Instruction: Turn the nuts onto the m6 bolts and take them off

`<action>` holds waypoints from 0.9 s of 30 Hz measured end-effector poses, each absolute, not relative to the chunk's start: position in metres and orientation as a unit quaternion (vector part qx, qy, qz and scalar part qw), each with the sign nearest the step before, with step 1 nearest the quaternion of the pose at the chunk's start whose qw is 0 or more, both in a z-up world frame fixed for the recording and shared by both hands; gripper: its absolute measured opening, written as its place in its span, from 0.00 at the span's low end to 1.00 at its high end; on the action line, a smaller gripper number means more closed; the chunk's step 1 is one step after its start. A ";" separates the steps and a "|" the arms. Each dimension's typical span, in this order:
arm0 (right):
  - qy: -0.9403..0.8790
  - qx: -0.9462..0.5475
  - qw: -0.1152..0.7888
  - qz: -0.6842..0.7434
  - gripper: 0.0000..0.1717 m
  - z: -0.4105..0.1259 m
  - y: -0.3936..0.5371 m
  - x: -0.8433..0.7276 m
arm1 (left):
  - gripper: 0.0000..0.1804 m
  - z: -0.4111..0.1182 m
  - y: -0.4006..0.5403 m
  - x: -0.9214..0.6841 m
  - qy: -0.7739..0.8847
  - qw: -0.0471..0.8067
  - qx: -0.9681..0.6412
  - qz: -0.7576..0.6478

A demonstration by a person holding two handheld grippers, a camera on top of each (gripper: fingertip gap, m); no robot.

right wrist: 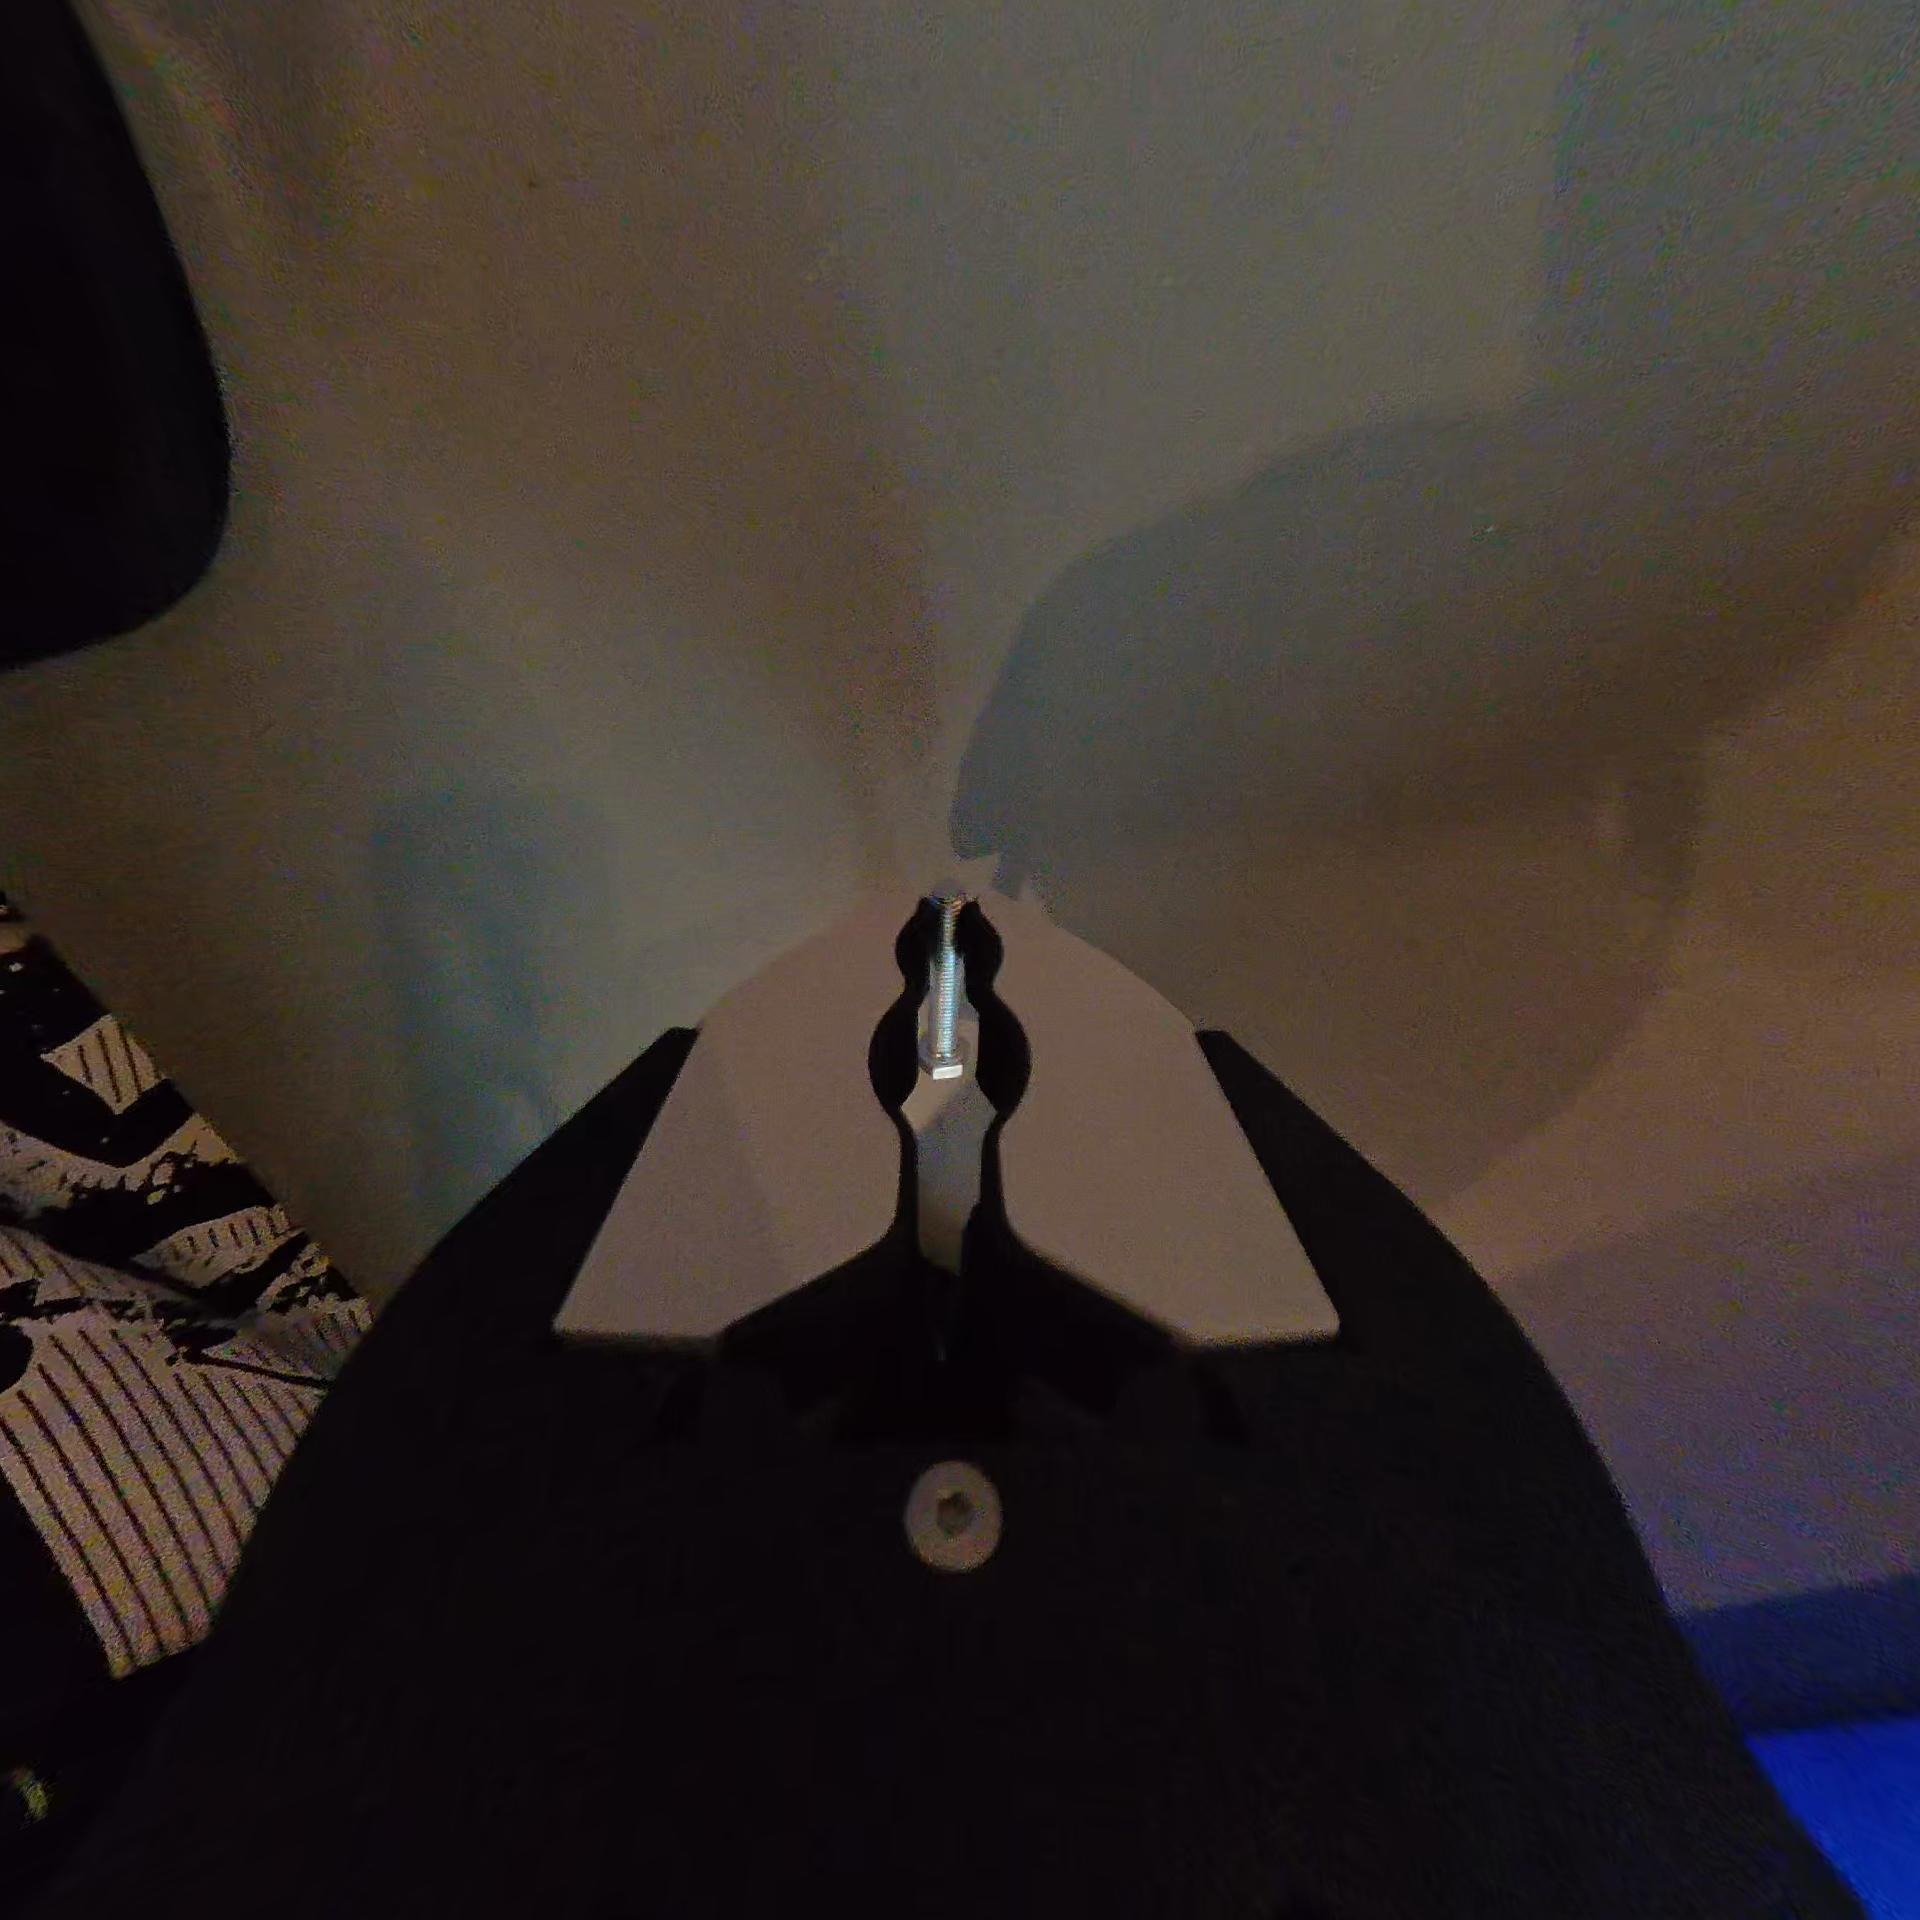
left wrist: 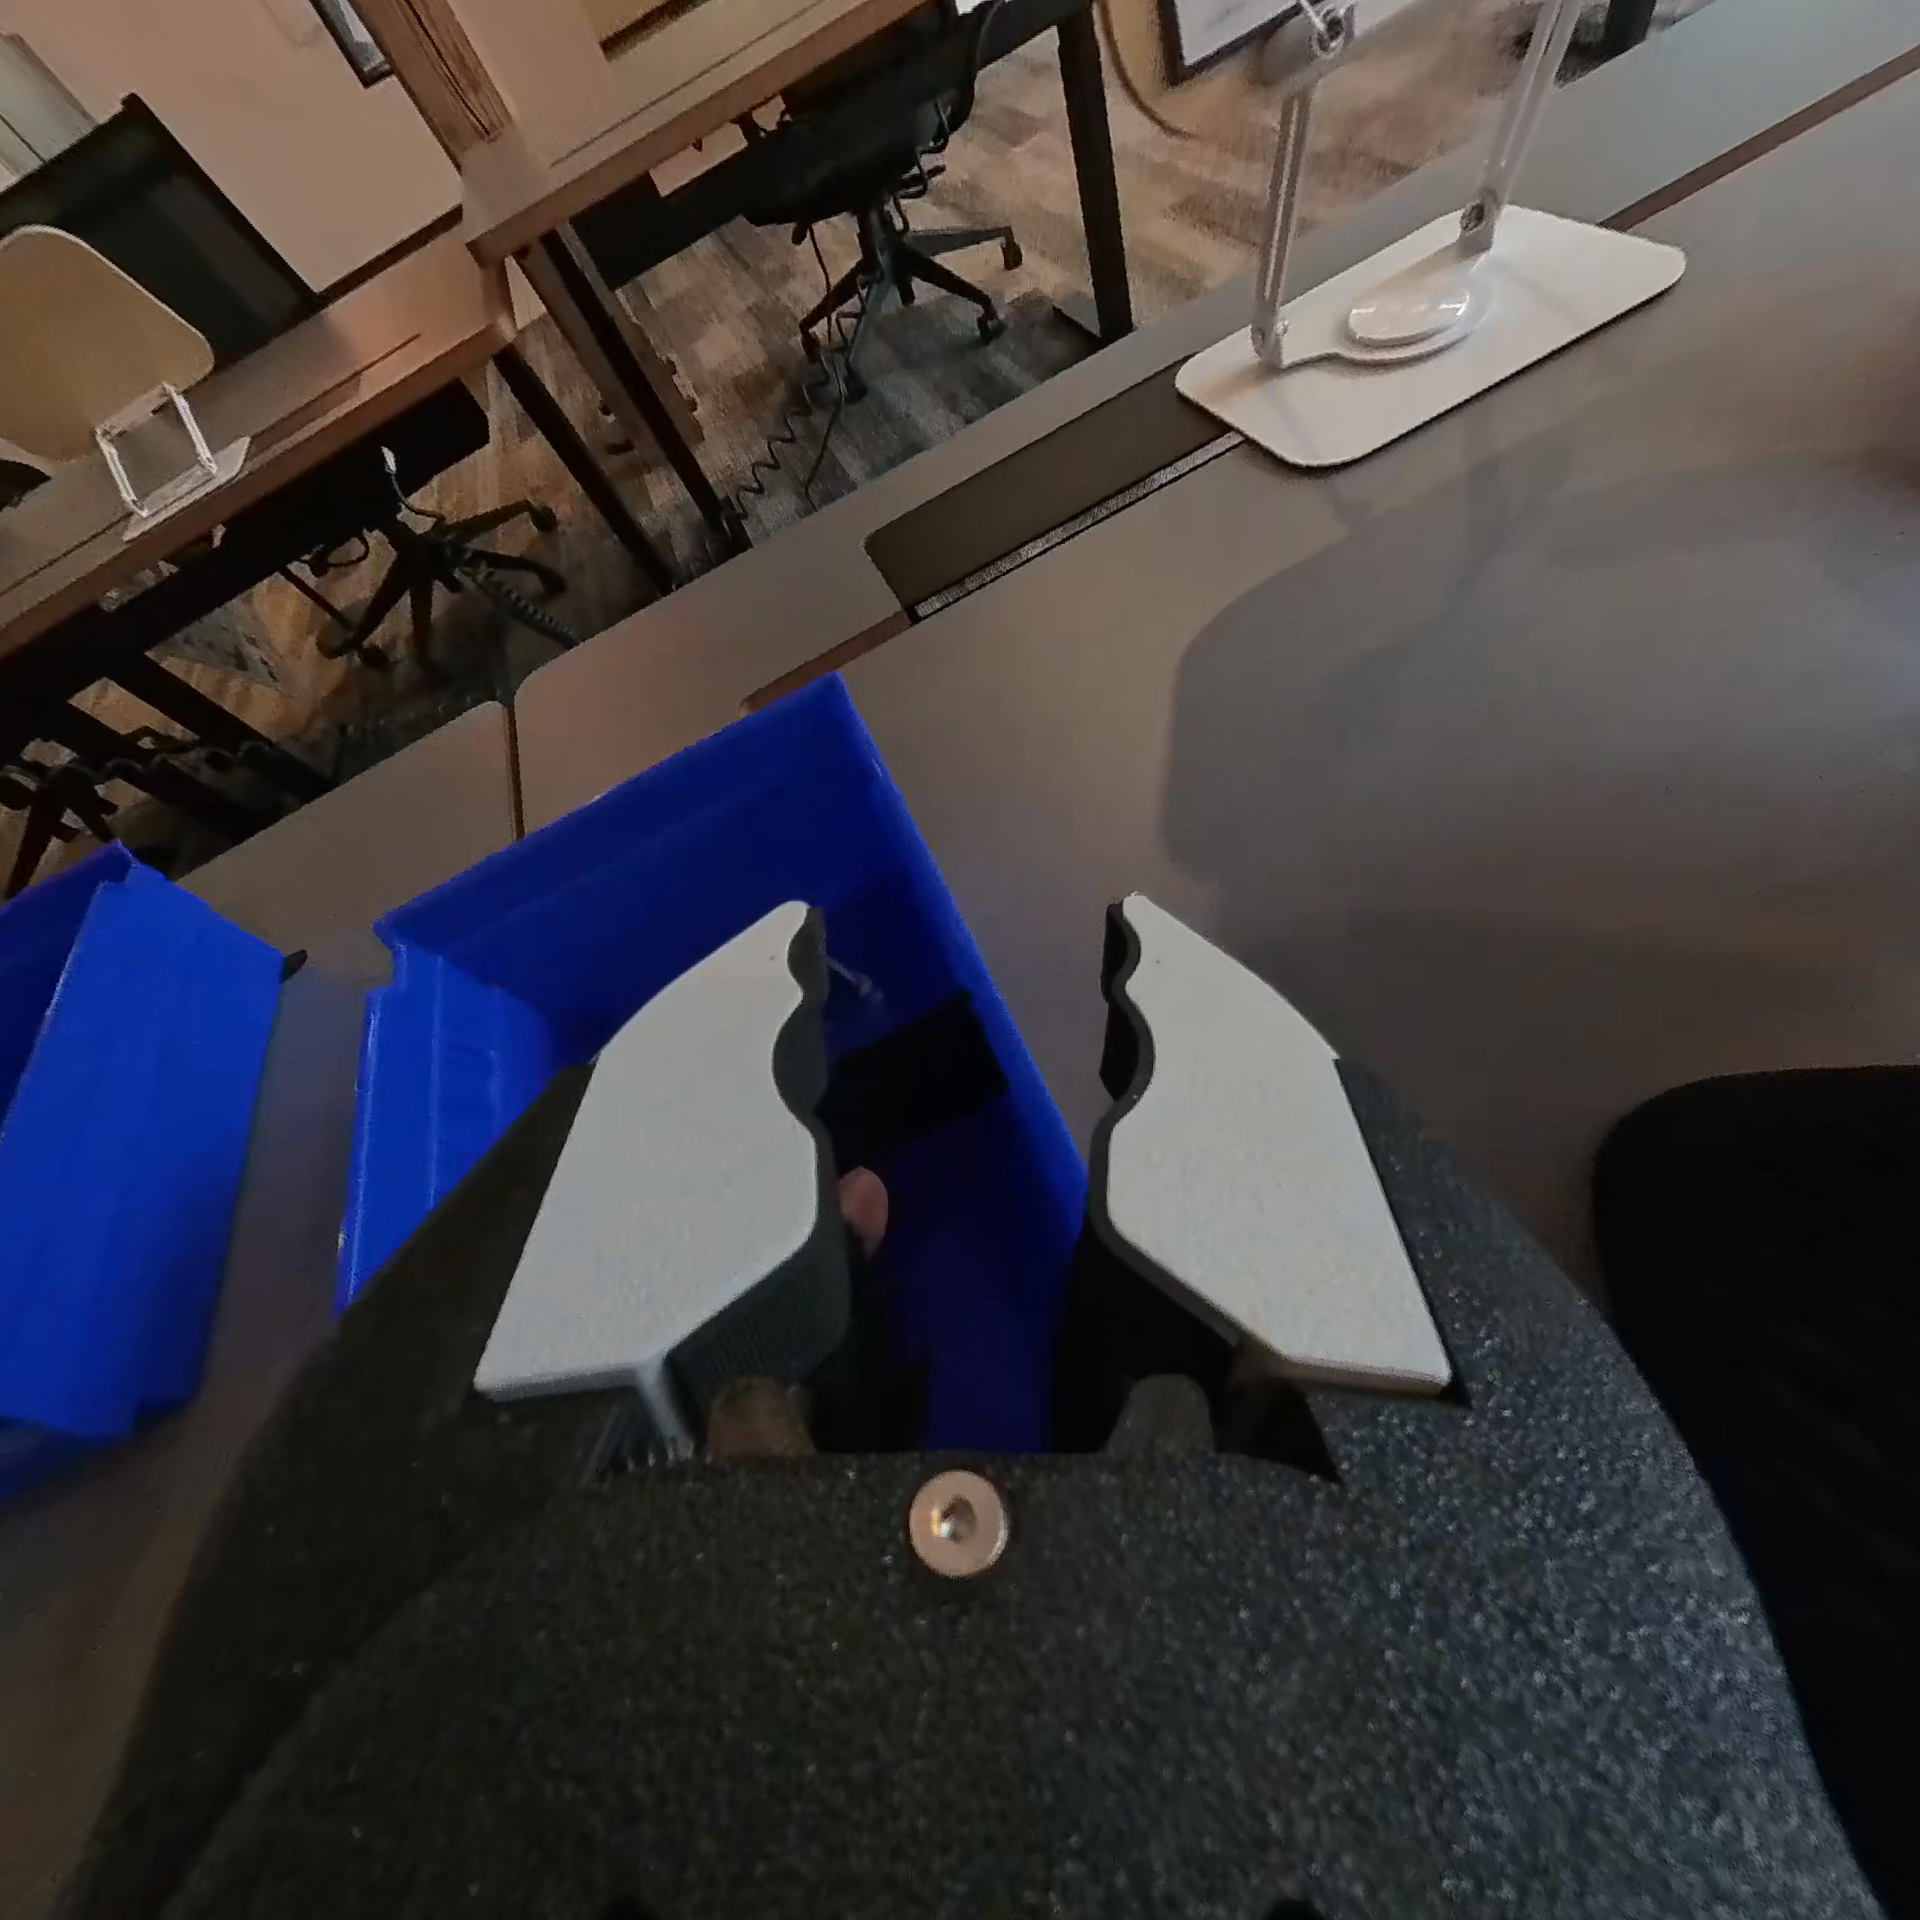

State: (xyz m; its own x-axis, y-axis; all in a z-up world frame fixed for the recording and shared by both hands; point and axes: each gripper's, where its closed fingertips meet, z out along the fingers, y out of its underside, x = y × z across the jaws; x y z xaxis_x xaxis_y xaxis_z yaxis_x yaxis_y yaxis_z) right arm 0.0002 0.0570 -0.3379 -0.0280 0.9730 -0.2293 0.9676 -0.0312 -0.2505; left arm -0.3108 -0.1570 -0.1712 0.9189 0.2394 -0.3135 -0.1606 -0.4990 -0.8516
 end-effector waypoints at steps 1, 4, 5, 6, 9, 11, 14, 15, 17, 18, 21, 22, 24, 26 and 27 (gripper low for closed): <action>-0.695 -0.699 0.006 0.169 0.03 -0.340 0.056 0.000 | 0.28 -0.173 -0.159 -0.313 -0.026 0.498 -0.843 0.202; -0.693 -0.703 0.005 0.156 0.03 -0.345 0.057 0.001 | 0.28 -0.174 -0.163 -0.318 -0.031 0.494 -0.844 0.207; -0.692 -0.705 0.006 0.154 0.03 -0.345 0.058 0.000 | 0.28 -0.175 -0.165 -0.319 -0.033 0.494 -0.844 0.207; -0.692 -0.705 0.008 0.154 0.03 -0.345 0.058 0.000 | 0.28 -0.175 -0.166 -0.321 -0.035 0.493 -0.844 0.208; -0.692 -0.705 0.013 0.156 0.03 -0.347 0.059 -0.001 | 0.28 -0.178 -0.173 -0.328 -0.046 0.479 -0.849 0.220; -0.691 -0.705 0.019 0.159 0.04 -0.348 0.060 -0.002 | 0.28 -0.182 -0.178 -0.333 -0.054 0.469 -0.853 0.223; -0.689 -0.704 0.023 0.174 0.04 -0.349 0.058 -0.004 | 0.29 -0.185 -0.186 -0.342 -0.068 0.455 -0.857 0.232; -0.689 -0.704 0.023 0.174 0.04 -0.350 0.059 -0.004 | 0.29 -0.186 -0.189 -0.346 -0.074 0.450 -0.858 0.237; -0.686 -0.704 0.029 0.180 0.06 -0.349 0.060 -0.005 | 0.29 -0.189 -0.194 -0.353 -0.086 0.438 -0.861 0.244; -0.685 -0.704 0.030 0.185 0.08 -0.349 0.060 -0.006 | 0.29 -0.192 -0.197 -0.357 -0.093 0.430 -0.863 0.247; -0.682 -0.702 0.039 0.203 0.13 -0.345 0.059 -0.009 | 0.29 -0.204 -0.206 -0.370 -0.113 0.399 -0.874 0.254; -0.681 -0.700 0.049 0.209 0.14 -0.342 0.060 -0.011 | 0.29 -0.209 -0.208 -0.373 -0.117 0.386 -0.879 0.255; -0.678 -0.694 0.068 0.233 0.18 -0.333 0.060 -0.016 | 0.27 -0.222 -0.214 -0.381 -0.124 0.357 -0.890 0.256; -0.675 -0.682 0.088 0.266 0.21 -0.320 0.059 -0.020 | 0.23 -0.238 -0.219 -0.385 -0.125 0.321 -0.906 0.245; -0.674 -0.676 0.096 0.282 0.21 -0.313 0.058 -0.021 | 0.21 -0.246 -0.221 -0.387 -0.123 0.302 -0.915 0.236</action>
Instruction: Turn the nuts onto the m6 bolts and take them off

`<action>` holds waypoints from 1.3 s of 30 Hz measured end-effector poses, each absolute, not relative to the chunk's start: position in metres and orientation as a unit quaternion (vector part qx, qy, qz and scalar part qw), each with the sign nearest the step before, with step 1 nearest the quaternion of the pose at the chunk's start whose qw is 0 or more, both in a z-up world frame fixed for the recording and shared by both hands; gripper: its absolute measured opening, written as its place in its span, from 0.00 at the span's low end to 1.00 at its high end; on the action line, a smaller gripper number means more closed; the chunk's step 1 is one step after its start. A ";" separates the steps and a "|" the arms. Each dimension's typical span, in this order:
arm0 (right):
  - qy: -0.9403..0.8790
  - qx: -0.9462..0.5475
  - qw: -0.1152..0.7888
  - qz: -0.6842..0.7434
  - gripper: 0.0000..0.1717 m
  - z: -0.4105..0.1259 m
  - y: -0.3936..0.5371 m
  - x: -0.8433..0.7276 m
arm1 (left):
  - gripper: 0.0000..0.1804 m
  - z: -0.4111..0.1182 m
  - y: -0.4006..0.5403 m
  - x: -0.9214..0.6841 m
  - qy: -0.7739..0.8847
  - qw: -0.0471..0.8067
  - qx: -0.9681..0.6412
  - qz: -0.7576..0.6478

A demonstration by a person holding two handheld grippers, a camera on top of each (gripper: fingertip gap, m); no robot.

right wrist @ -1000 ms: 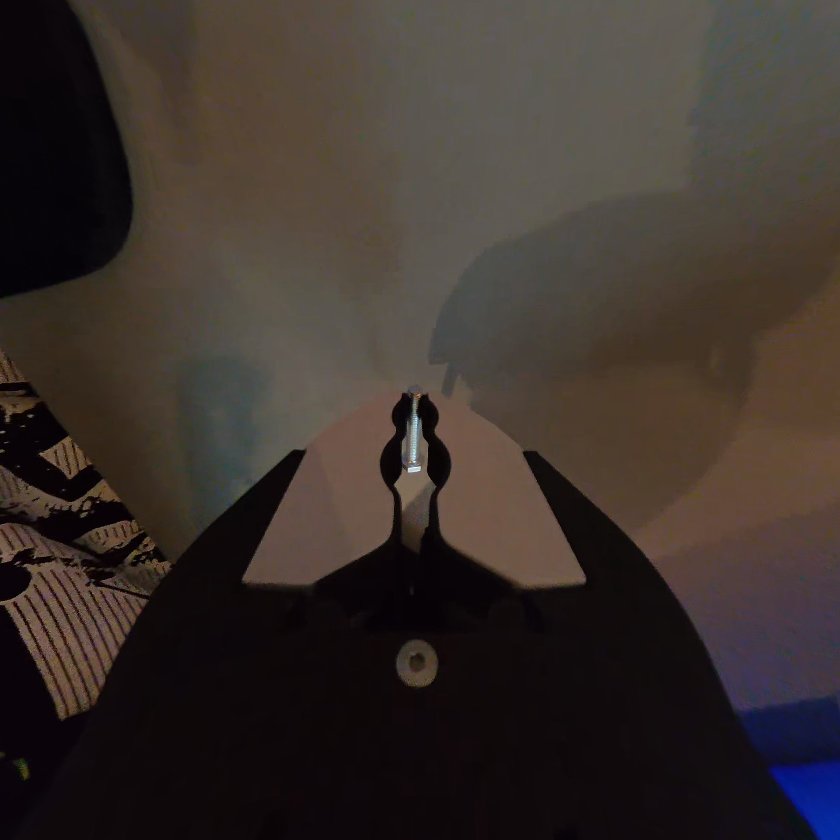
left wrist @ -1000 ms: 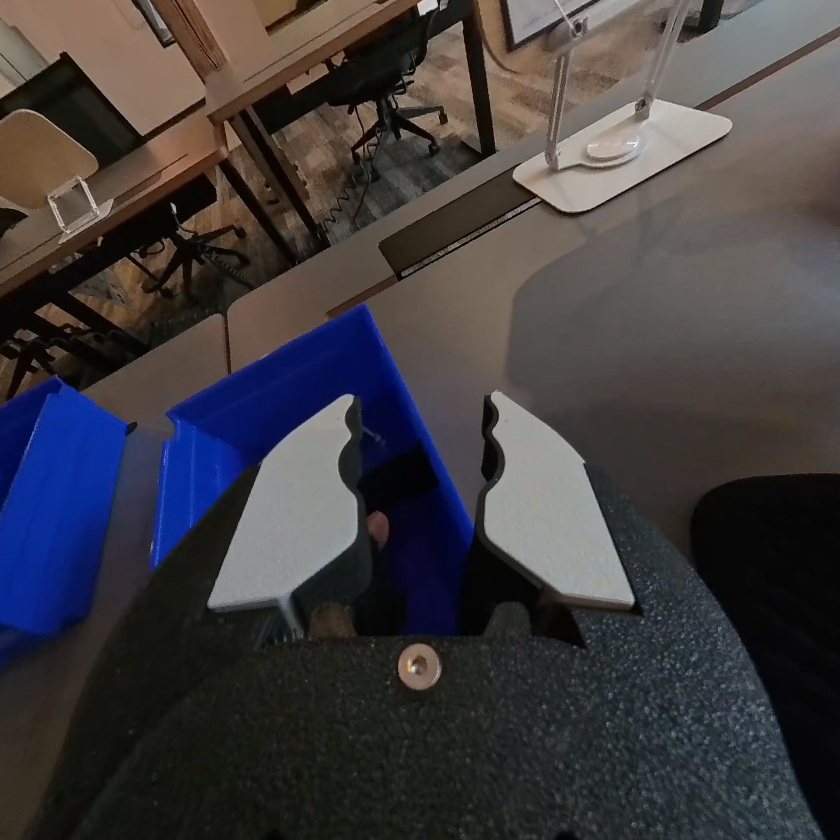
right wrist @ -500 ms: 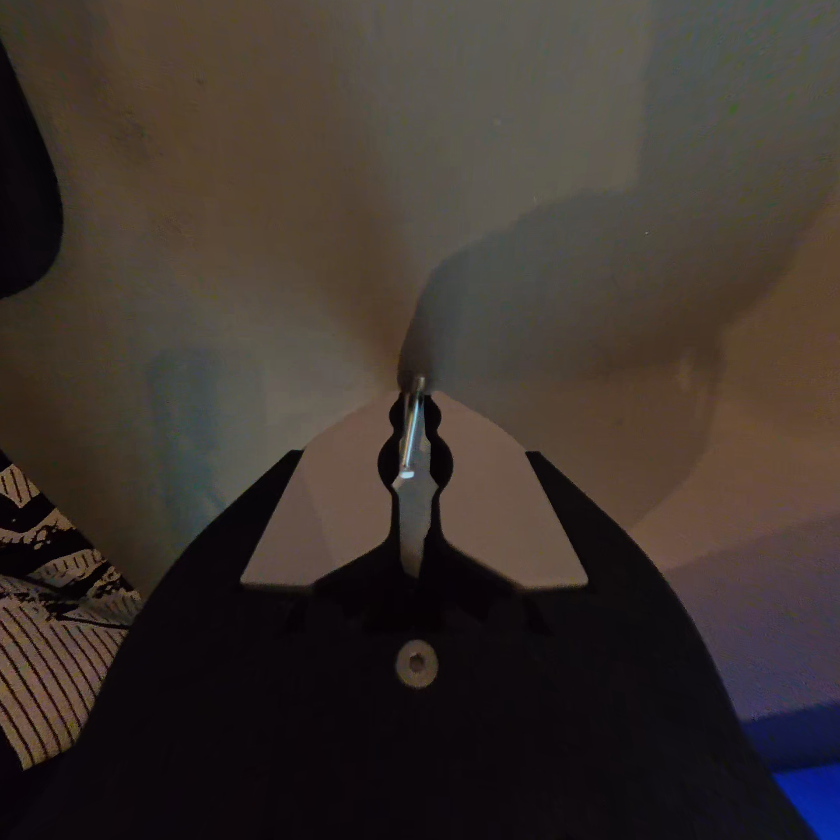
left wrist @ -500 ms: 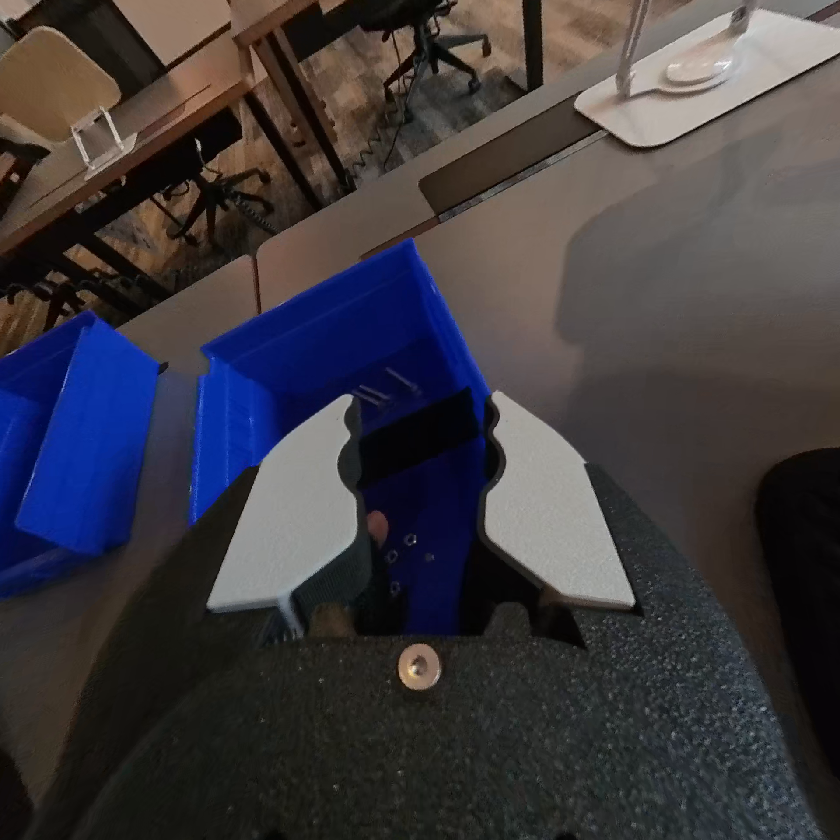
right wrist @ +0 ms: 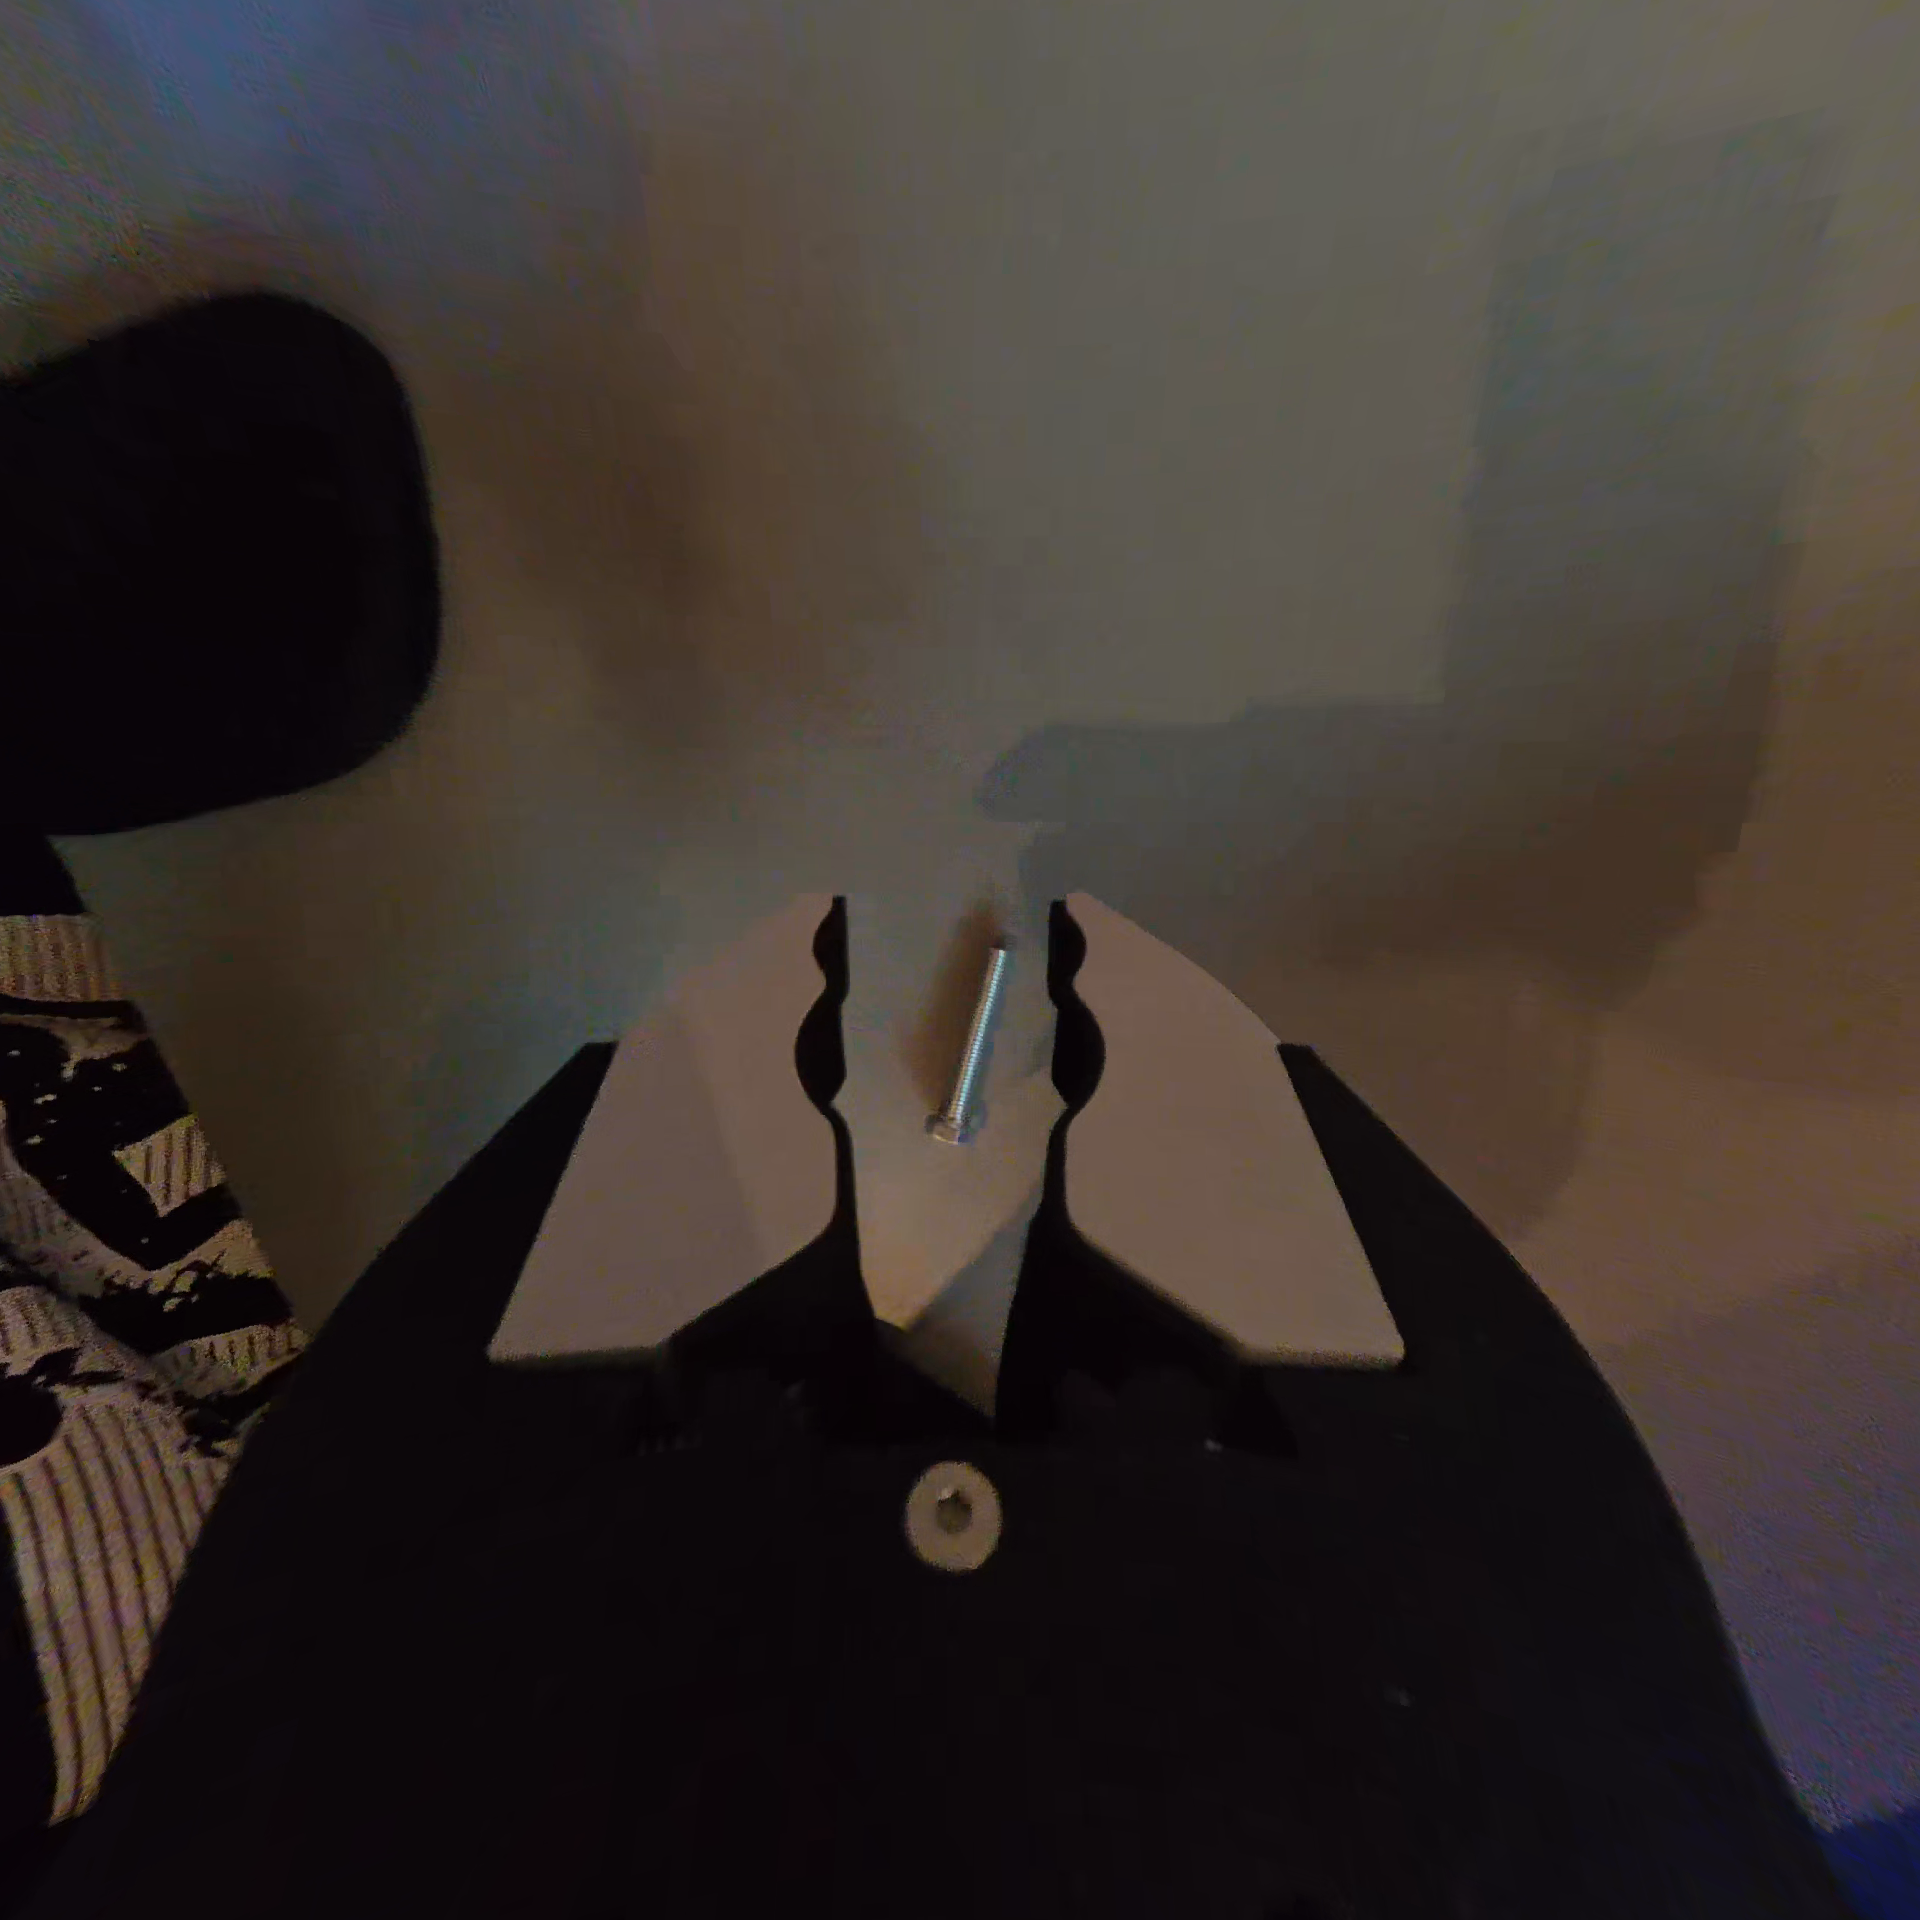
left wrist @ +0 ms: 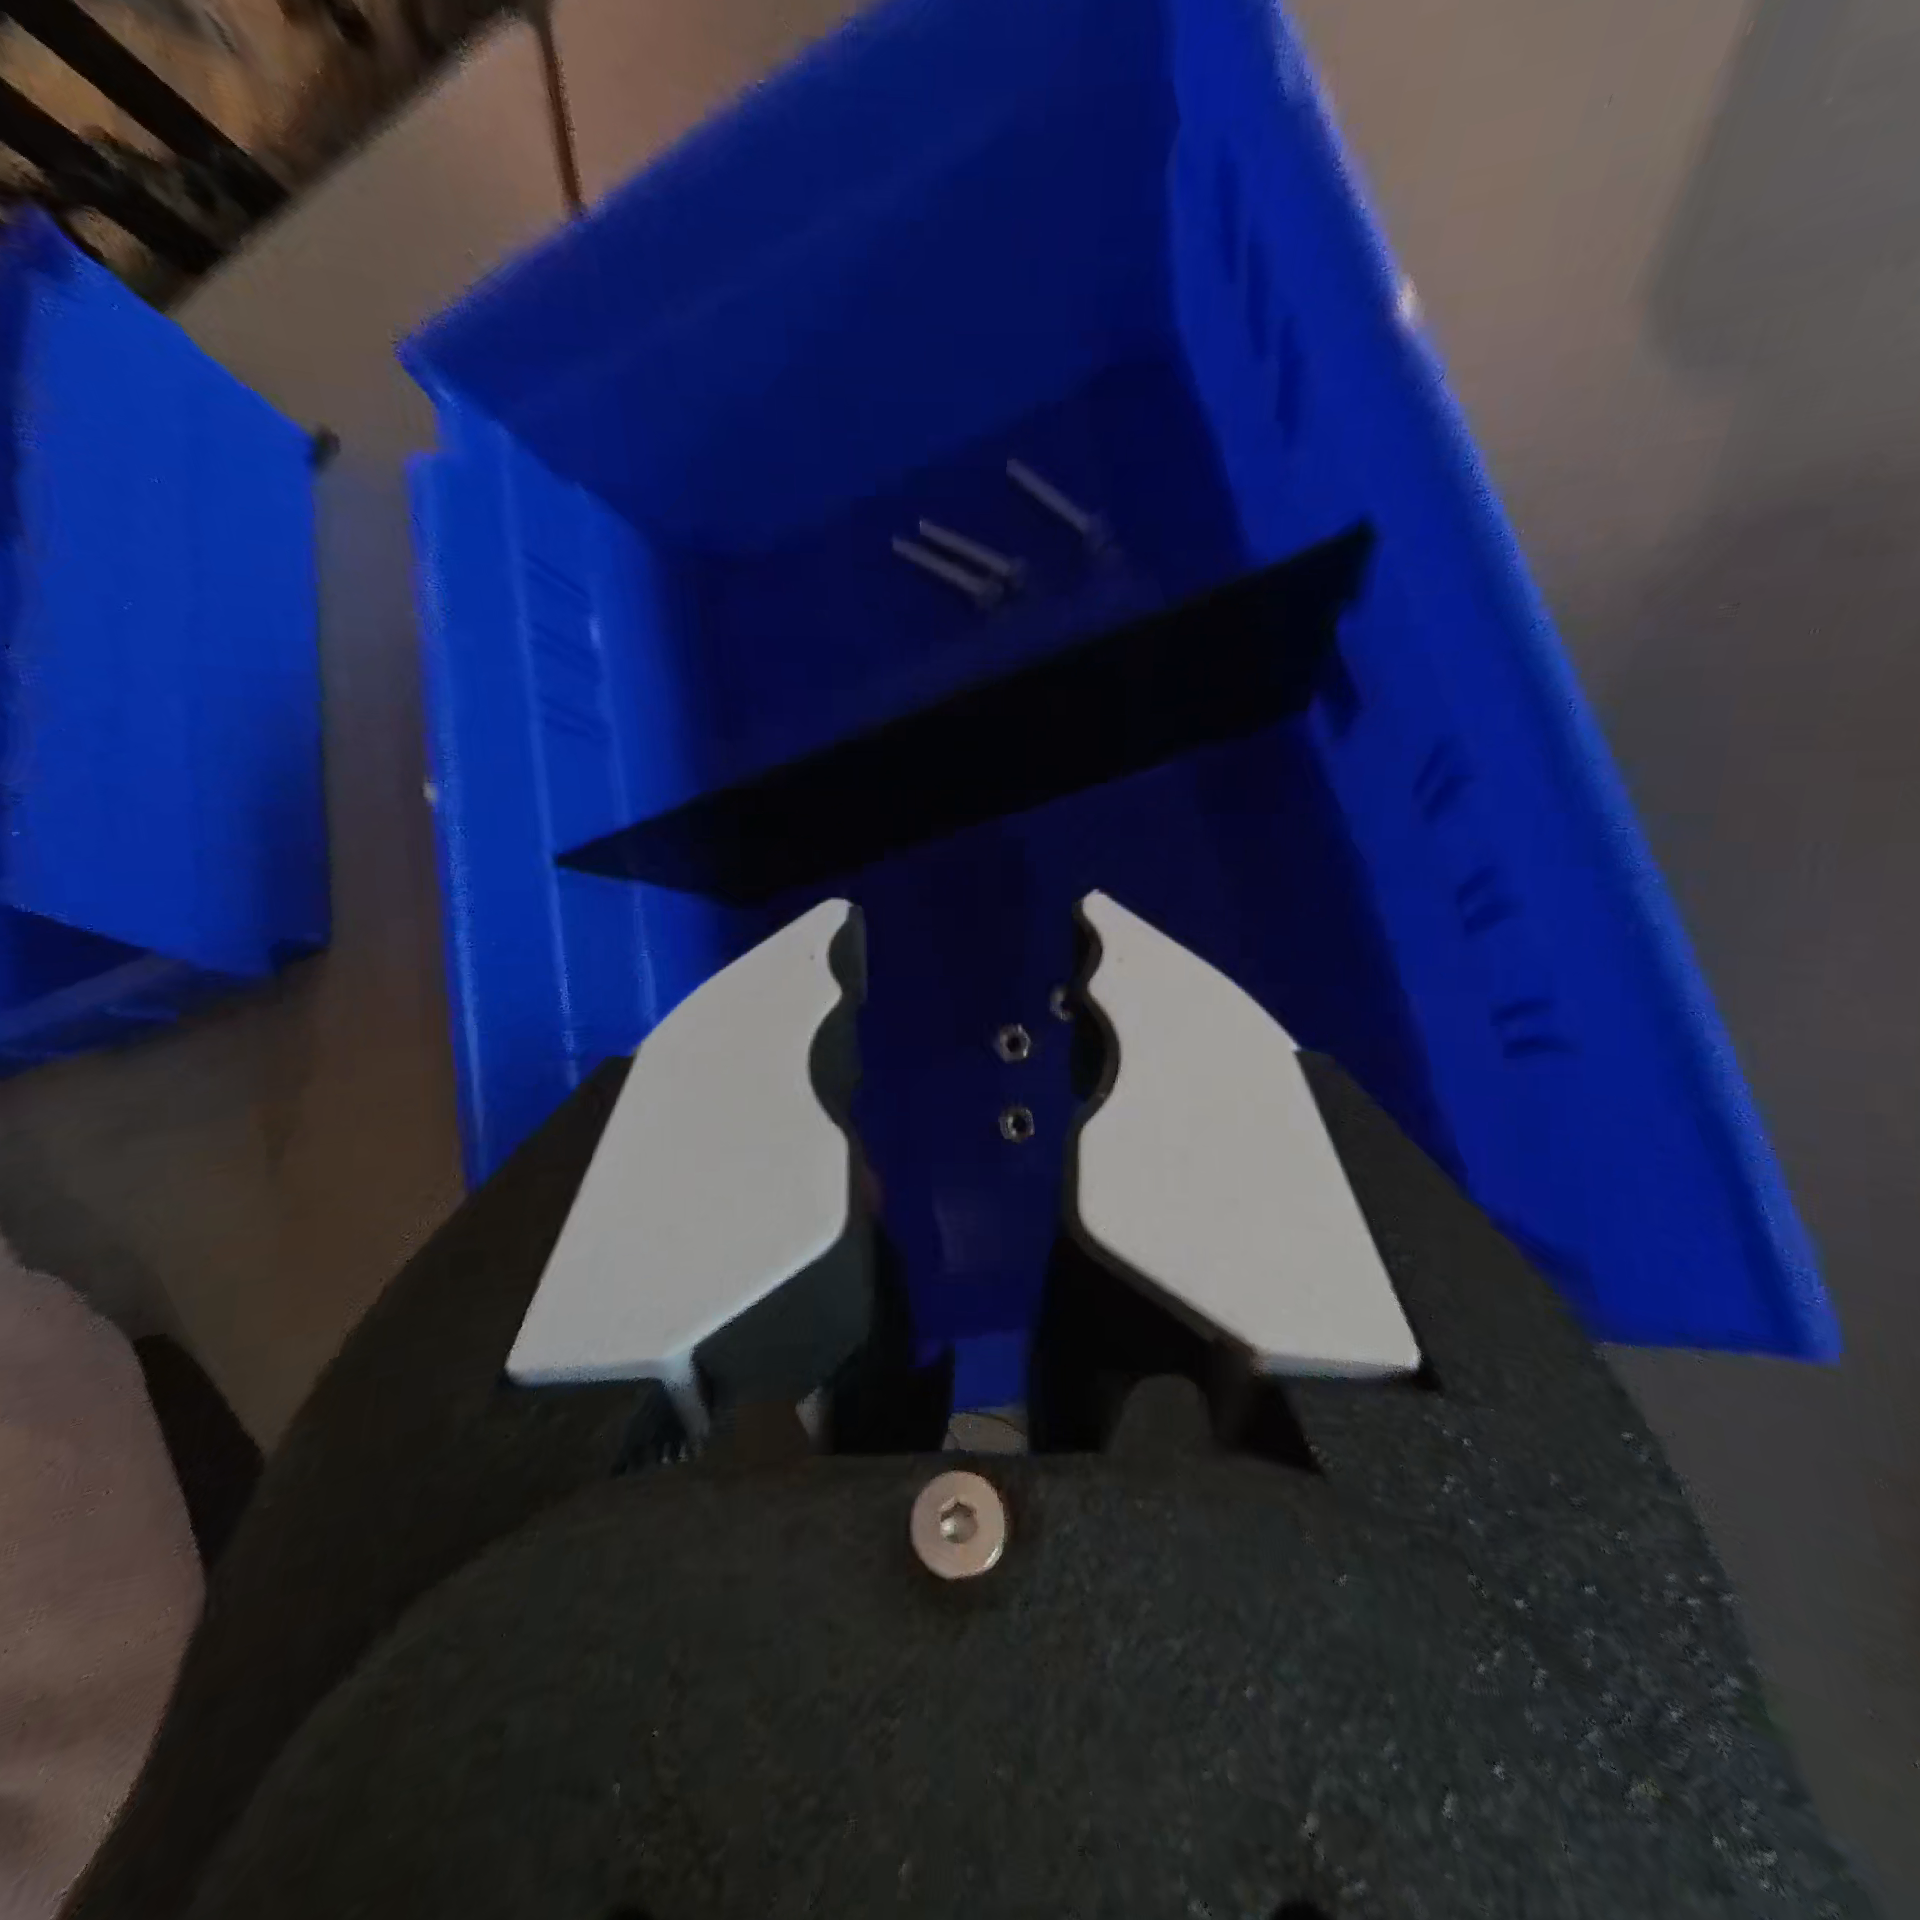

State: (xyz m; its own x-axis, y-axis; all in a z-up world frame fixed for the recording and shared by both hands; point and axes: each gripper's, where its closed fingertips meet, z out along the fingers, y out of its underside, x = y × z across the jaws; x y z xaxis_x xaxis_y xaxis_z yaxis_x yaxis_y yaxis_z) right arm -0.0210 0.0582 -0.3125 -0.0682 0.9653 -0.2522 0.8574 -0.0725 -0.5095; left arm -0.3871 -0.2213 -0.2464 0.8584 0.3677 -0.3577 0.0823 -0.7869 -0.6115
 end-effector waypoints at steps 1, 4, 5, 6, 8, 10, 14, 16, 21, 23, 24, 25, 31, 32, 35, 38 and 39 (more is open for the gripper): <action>-0.673 -0.669 0.103 0.296 0.22 -0.306 0.058 -0.021 | 0.18 -0.256 -0.224 -0.388 -0.122 0.281 -0.926 0.222; -0.673 -0.652 0.120 0.327 0.22 -0.288 0.056 -0.018 | 0.17 -0.279 -0.235 -0.393 -0.114 0.209 -0.953 0.189; -0.675 -0.645 0.124 0.336 0.22 -0.283 0.055 -0.016 | 0.15 -0.285 -0.237 -0.395 -0.105 0.194 -0.959 0.180; -0.677 -0.638 0.126 0.344 0.23 -0.278 0.054 -0.013 | 0.15 -0.290 -0.237 -0.395 -0.096 0.182 -0.965 0.162; -0.679 -0.628 0.131 0.358 0.23 -0.270 0.053 -0.008 | 0.15 -0.298 -0.240 -0.396 -0.074 0.156 -0.976 0.131; -0.677 -0.620 0.138 0.371 0.23 -0.263 0.054 -0.004 | 0.15 -0.306 -0.243 -0.395 -0.046 0.130 -0.985 0.100; -0.674 -0.614 0.145 0.385 0.23 -0.257 0.057 0.004 | 0.16 -0.320 -0.256 -0.398 0.013 0.056 -0.995 0.082; -0.674 -0.614 0.147 0.383 0.23 -0.257 0.059 0.007 | 0.15 -0.327 -0.260 -0.400 0.038 0.028 -0.996 0.076; -0.674 -0.614 0.150 0.383 0.22 -0.257 0.062 0.012 | 0.14 -0.333 -0.256 -0.399 0.049 0.031 -0.997 0.055; -0.673 -0.616 0.151 0.381 0.22 -0.258 0.064 0.014 | 0.16 -0.333 -0.254 -0.398 0.055 0.036 -0.997 0.048; -0.672 -0.617 0.152 0.380 0.22 -0.258 0.065 0.014 | 0.16 -0.334 -0.254 -0.397 0.057 0.034 -0.997 0.046; -0.672 -0.617 0.152 0.380 0.22 -0.258 0.066 0.014 | 0.16 -0.336 -0.254 -0.397 0.060 0.031 -0.997 0.044; -0.672 -0.618 0.155 0.377 0.22 -0.259 0.068 0.015 | 0.15 -0.343 -0.253 -0.393 0.058 0.038 -0.997 0.014; -0.672 -0.617 0.156 0.377 0.22 -0.258 0.068 0.015 | 0.12 -0.343 -0.253 -0.391 0.059 0.040 -0.997 0.006; -0.672 -0.616 0.159 0.379 0.21 -0.257 0.067 0.015 | 0.09 -0.343 -0.252 -0.389 0.053 0.051 -0.997 -0.009; -0.673 -0.614 0.161 0.380 0.21 -0.256 0.066 0.016 | 0.05 -0.343 -0.251 -0.392 0.035 0.063 -0.997 -0.018; -0.674 -0.613 0.162 0.381 0.21 -0.256 0.066 0.016 | 0.04 -0.343 -0.251 -0.393 0.027 0.068 -0.997 -0.023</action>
State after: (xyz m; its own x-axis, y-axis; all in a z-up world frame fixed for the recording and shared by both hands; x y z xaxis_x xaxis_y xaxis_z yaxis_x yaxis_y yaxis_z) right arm 0.0162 0.0655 -0.2556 -0.1969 0.9484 -0.2486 0.7023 -0.0405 -0.7107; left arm -0.3927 -0.2508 -0.3433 0.9975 -0.0564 0.0417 -0.0503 -0.9893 -0.1366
